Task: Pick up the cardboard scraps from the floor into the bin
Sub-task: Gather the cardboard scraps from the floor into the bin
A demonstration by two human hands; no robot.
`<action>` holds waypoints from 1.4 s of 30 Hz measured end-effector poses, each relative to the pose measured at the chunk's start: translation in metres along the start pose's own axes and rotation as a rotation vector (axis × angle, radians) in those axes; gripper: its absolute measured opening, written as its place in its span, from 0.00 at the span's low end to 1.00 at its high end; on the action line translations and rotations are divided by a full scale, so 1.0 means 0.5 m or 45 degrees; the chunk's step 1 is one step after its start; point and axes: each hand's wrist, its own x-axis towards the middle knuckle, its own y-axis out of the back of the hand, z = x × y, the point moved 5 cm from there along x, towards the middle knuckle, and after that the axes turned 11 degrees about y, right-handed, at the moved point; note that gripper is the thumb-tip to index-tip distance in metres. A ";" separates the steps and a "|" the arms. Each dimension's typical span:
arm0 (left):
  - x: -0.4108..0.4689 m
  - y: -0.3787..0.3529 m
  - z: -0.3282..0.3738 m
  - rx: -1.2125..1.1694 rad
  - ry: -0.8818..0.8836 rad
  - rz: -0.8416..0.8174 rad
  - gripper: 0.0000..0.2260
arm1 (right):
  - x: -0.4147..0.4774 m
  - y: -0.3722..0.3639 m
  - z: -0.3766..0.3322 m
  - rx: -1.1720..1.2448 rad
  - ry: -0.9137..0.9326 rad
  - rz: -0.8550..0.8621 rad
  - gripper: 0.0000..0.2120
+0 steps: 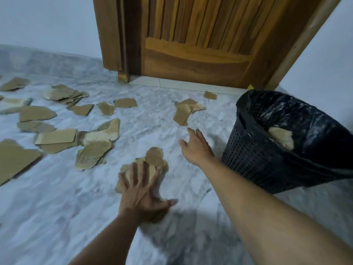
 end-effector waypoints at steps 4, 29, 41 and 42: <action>0.089 0.013 -0.027 -0.067 0.047 0.150 0.50 | 0.040 -0.102 0.071 0.032 -0.202 -0.094 0.34; 0.501 0.073 -0.016 -0.035 0.353 0.310 0.35 | 0.602 -0.017 0.195 -0.303 -0.181 0.333 0.55; 0.561 0.087 -0.070 0.049 0.436 0.207 0.42 | 0.830 0.018 0.253 -0.141 -0.327 0.298 0.54; 0.555 0.084 -0.057 0.034 0.413 0.210 0.42 | 0.834 0.038 0.275 -0.144 -0.339 0.308 0.55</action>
